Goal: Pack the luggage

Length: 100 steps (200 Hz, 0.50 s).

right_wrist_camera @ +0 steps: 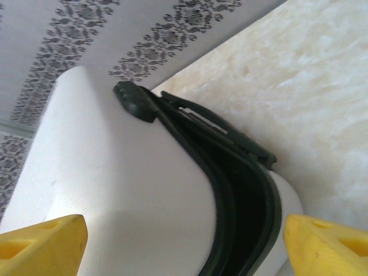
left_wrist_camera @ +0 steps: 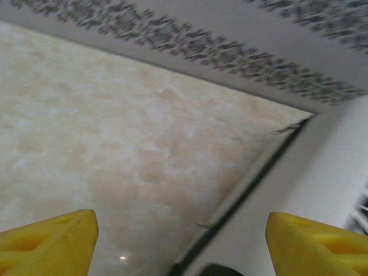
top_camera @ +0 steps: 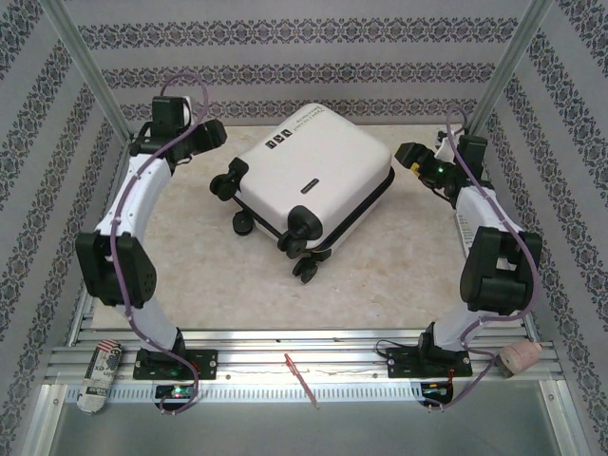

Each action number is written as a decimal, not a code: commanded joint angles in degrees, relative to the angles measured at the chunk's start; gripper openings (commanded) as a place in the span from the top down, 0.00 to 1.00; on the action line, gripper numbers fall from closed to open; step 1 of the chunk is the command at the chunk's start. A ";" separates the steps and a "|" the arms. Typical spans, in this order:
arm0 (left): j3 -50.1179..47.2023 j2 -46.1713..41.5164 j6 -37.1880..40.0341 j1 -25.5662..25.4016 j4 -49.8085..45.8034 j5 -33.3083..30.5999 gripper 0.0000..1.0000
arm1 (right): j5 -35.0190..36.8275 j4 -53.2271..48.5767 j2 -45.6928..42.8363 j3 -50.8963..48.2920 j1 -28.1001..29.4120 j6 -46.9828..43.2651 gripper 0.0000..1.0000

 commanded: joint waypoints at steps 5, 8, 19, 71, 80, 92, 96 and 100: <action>5.54 7.15 1.79 2.16 -8.10 2.27 0.26 | -4.88 10.87 -2.16 -5.05 -0.74 6.19 0.12; 5.91 7.96 1.96 2.18 -8.30 2.35 0.26 | -5.27 11.79 -2.31 -5.71 -0.72 6.62 0.12; 6.70 10.21 1.65 2.15 -8.57 2.53 0.27 | -6.35 14.56 -3.07 -8.17 -0.57 7.59 0.09; 5.54 16.00 -0.34 1.75 -6.63 4.16 0.30 | -9.49 22.44 -2.07 -13.36 0.21 9.46 0.04; 5.02 16.30 -0.47 1.36 -6.25 4.29 0.31 | -9.92 23.25 -0.84 -13.03 0.59 9.71 0.04; 4.55 16.56 -0.64 0.59 -6.20 4.74 0.31 | -10.40 24.12 0.91 -12.25 1.35 10.01 0.04; 4.39 16.59 -0.62 0.29 -6.17 4.93 0.31 | -10.58 24.46 1.54 -11.98 1.64 10.13 0.04; 4.14 16.54 -0.60 -0.05 -6.12 4.97 0.31 | -10.59 24.80 2.15 -11.65 2.00 10.29 0.04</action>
